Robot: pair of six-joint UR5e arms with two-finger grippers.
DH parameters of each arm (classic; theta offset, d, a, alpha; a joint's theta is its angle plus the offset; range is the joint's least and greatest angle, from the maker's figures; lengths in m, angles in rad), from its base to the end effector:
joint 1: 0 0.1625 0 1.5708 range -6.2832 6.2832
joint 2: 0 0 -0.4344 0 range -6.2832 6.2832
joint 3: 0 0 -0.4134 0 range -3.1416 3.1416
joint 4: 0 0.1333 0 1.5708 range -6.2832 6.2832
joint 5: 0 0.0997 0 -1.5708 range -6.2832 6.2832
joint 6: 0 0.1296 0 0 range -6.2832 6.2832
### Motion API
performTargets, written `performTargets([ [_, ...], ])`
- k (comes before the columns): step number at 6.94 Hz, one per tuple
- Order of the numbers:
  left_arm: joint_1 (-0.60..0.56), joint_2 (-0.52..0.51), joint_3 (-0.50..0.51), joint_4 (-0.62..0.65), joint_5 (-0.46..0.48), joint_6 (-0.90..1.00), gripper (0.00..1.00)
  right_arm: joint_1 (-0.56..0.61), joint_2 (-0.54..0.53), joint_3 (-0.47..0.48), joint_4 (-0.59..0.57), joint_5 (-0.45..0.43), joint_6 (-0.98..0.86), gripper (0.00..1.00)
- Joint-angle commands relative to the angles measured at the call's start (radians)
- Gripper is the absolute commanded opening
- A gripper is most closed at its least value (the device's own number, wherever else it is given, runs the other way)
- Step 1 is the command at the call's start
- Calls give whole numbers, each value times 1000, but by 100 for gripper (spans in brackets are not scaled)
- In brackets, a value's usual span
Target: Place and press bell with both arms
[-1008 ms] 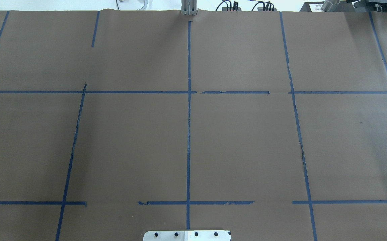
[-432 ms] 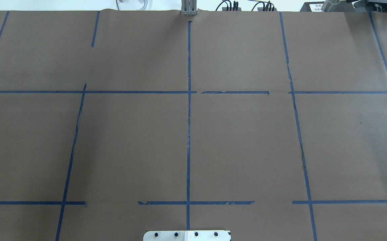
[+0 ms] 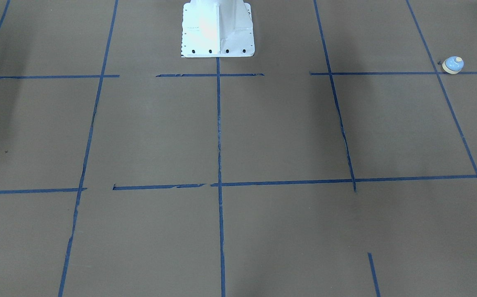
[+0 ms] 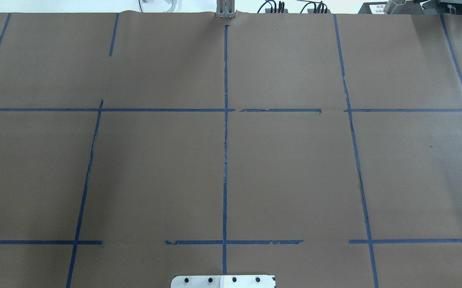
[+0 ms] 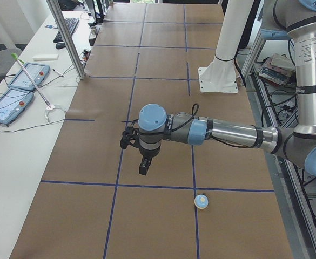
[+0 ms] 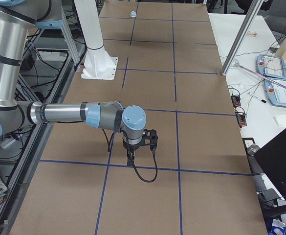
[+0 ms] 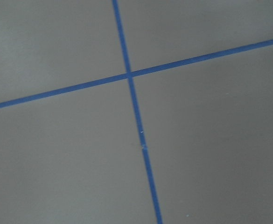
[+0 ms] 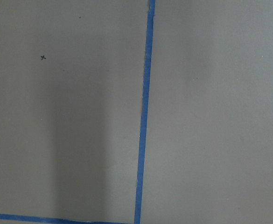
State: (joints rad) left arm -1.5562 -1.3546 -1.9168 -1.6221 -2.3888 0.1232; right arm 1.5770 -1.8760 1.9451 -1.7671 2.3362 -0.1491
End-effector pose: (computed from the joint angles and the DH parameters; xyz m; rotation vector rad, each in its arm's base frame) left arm -0.0324 -0.4313 0.6025 0.2153 0.8065 0.2038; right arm 0.0458 -0.3686 0.6536 -0.0613 -0.7716 -0.0870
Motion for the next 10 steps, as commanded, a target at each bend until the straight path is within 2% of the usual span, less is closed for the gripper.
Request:
performTargets([
  [1,86,93,-15,-81,18,-66,100,0,-2,0,0,8,-1,100],
  [3,267,153,-10,-103,168,-215,100,0,-3,3,0,8,-3,100],
  [4,331,204,8,-175,192,-273,100,0,-3,3,0,8,-3,100],
  [6,412,268,184,-440,192,-306,100,0,-3,14,0,6,-3,100],
  [7,451,276,232,-494,189,-329,100,0,-3,17,0,6,-3,100],
  [8,526,276,264,-498,188,-326,100,0,-5,18,0,6,-3,100],
  [10,590,276,268,-509,172,-329,100,0,-3,18,2,6,-4,100],
])
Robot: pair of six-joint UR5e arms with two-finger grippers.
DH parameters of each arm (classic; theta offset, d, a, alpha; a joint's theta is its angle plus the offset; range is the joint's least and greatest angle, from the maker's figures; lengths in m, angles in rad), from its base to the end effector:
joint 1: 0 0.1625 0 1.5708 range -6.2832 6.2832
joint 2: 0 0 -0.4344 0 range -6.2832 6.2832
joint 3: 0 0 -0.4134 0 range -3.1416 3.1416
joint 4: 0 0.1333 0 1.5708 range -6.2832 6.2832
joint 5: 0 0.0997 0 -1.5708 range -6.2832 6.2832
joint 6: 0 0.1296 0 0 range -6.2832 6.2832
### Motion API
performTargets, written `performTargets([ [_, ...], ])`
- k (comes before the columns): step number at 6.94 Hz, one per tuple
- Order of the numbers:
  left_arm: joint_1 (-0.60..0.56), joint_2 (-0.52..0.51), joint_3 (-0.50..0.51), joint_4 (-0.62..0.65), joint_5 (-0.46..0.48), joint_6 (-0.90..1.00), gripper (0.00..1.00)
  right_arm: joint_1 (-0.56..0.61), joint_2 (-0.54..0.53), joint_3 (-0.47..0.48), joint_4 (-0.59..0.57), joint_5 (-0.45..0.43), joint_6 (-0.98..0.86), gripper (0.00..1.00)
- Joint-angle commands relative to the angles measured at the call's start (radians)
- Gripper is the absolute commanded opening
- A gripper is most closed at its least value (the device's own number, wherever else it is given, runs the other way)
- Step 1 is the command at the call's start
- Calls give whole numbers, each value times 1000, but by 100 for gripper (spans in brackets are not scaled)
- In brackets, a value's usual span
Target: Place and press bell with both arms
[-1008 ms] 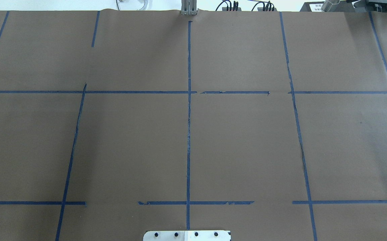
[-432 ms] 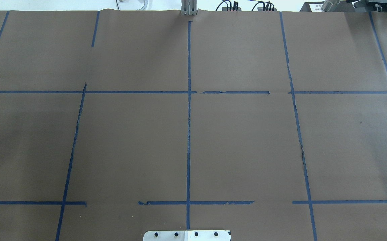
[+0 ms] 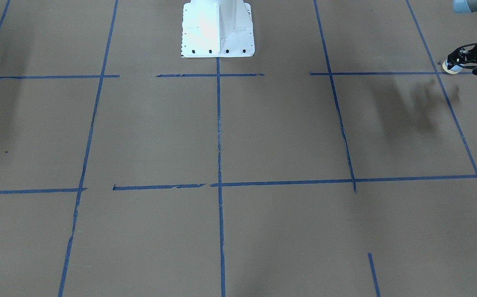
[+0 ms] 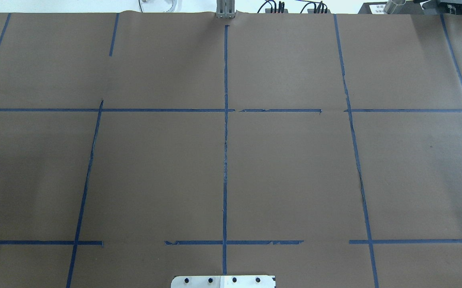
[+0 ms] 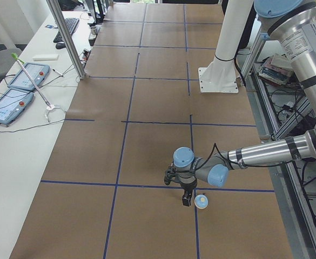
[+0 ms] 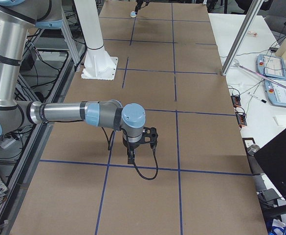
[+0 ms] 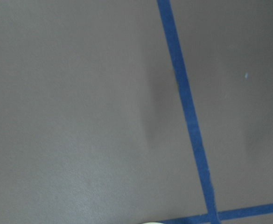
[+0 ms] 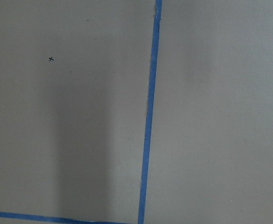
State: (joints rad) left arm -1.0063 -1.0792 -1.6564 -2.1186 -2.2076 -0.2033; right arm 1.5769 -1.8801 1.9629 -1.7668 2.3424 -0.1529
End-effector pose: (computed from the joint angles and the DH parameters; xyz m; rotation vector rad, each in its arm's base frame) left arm 0.1067 -0.2735 0.7978 -0.1118 0.6450 0.3935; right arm 0.0452 -0.3681 0.6457 -0.0460 -0.7771 -0.0956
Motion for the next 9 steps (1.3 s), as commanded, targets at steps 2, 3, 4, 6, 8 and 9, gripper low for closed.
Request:
performTargets([
  [2,72,1,49,-14,-23,5,100,0,-1,2,1,0,-1,100],
  [3,83,1,56,-14,-23,5,100,0,-1,2,1,0,-2,100],
  [4,86,1,72,-14,-23,8,100,0,-1,5,0,0,-1,100],
  [6,115,1,82,-14,-23,8,100,0,-1,11,1,0,-1,100],
  [8,130,1,90,-14,-23,8,100,0,1,21,0,0,1,100],
  [9,136,1,92,-14,-23,7,99,0,1,22,0,0,1,100],
])
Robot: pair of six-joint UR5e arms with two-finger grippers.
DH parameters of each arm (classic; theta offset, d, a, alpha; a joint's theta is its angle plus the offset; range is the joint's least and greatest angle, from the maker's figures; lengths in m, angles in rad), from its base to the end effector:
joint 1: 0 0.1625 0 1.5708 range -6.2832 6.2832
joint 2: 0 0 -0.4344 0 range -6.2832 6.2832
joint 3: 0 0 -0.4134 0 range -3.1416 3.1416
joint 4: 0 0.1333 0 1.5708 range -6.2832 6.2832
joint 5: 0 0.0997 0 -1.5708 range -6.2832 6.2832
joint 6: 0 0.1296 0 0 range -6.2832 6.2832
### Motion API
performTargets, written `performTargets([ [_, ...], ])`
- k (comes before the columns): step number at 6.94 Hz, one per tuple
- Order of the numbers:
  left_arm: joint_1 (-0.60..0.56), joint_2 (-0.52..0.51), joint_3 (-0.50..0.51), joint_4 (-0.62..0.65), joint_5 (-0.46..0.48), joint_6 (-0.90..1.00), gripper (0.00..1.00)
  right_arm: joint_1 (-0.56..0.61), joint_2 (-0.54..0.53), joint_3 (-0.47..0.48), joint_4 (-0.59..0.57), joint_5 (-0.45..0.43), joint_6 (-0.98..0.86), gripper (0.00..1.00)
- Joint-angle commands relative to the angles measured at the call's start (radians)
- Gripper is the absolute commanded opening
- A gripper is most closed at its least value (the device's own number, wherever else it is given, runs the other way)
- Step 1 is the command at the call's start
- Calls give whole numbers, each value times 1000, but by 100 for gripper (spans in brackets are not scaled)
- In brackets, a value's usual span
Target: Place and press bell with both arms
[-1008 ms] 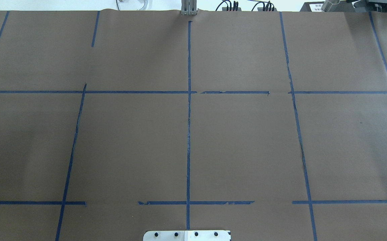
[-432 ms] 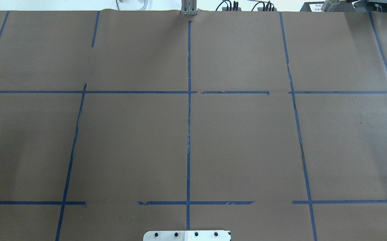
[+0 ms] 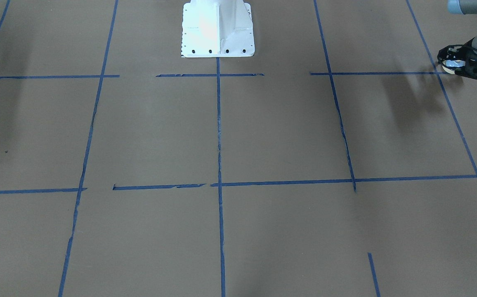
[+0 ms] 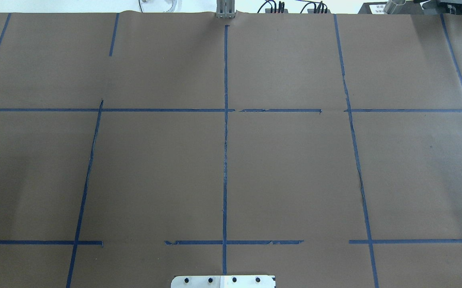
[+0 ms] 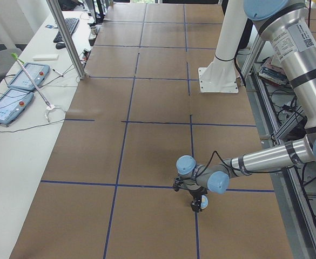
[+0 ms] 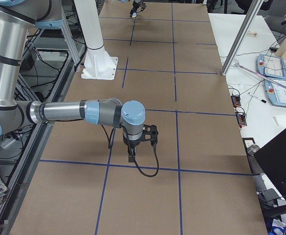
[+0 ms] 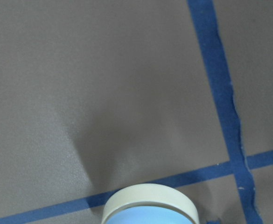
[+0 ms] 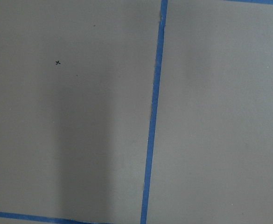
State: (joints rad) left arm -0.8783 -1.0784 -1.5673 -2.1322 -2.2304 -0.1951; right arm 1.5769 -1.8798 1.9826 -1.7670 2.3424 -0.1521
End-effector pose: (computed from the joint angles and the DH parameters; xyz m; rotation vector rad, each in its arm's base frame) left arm 0.1274 -0.2379 0.8377 -0.2286 0.6294 0.5005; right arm 0.0452 -0.3694 0.6357 -0.0275 -0.7759 -0.1026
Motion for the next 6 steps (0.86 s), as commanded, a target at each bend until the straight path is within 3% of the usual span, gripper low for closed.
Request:
performTargets([
  [1,9,0,3,-15,0,-7,74,0,1,2,0,0,0,100],
  [2,7,5,1,-50,2,-12,27,0,1,2,0,0,2,100],
  [3,5,6,-2,-79,9,-10,9,0,1,2,0,0,3,100],
  [4,-10,6,-17,-121,15,-10,7,0,1,2,0,0,3,100],
  [6,-178,-9,-123,-127,12,-17,6,0,1,-1,0,6,5,100],
])
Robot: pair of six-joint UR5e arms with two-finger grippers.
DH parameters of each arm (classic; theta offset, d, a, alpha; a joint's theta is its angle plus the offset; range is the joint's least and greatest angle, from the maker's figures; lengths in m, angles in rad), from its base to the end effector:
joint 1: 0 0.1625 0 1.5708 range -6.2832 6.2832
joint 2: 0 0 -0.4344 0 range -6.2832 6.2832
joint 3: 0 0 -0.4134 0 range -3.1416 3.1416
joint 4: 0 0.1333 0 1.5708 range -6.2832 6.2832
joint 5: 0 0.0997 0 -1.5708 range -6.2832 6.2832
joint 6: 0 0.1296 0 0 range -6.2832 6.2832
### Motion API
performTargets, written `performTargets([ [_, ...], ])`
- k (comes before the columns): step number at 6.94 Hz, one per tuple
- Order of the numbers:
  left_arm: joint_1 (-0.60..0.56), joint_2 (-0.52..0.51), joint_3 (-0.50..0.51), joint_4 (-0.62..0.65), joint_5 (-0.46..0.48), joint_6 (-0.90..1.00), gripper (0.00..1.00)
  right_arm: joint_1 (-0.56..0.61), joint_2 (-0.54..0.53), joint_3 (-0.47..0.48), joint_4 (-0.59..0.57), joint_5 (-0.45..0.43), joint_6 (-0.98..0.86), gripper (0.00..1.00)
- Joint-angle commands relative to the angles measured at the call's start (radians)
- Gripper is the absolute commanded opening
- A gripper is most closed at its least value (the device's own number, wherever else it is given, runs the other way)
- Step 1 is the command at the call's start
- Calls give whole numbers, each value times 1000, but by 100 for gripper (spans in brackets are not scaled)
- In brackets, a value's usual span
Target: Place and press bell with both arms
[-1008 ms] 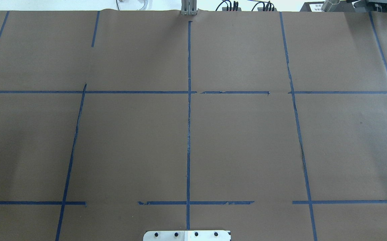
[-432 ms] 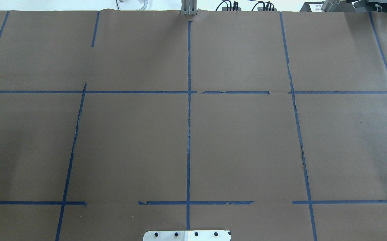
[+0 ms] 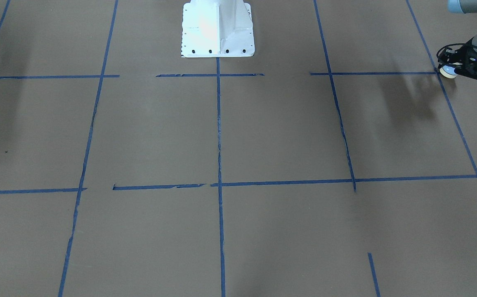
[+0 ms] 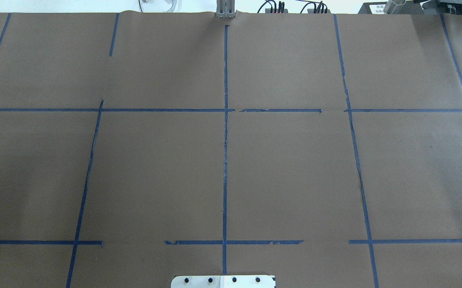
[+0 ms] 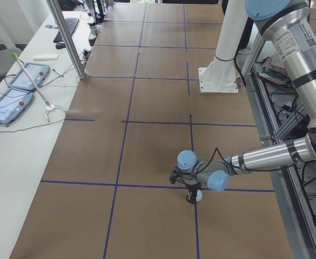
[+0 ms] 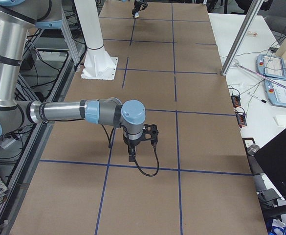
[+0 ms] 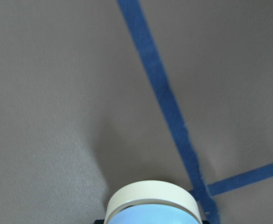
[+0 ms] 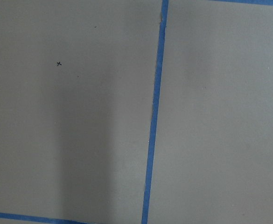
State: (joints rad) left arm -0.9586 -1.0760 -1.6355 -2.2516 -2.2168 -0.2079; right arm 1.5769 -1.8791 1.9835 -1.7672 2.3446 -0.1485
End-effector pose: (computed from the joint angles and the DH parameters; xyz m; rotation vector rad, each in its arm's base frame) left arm 0.1224 -0.2705 0.7927 -0.0346 0.6922 0.4691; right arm 0.0450 -0.3698 0.6348 -0.0274 -0.7780 -0.0995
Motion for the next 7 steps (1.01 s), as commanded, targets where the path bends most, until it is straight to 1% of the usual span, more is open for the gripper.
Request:
performTargets([
  [1,-115,-12,-129,4,-6,-16,5,0,-2,-2,0,10,1,100],
  [2,-117,-19,-192,6,-4,-168,5,0,-2,-3,-2,12,1,100],
  [3,-114,-65,-223,7,-6,-308,5,0,-2,-5,-2,12,3,100],
  [4,-106,-140,-227,13,-9,-393,5,0,-2,-8,-2,12,3,100],
  [5,-79,-229,-225,61,-9,-480,5,0,-2,-9,-2,12,3,100],
  [6,-46,-325,-225,145,-7,-511,5,0,-2,-14,-2,12,3,100],
  [7,-37,-437,-225,258,-9,-542,5,0,-2,-18,-2,13,3,100],
])
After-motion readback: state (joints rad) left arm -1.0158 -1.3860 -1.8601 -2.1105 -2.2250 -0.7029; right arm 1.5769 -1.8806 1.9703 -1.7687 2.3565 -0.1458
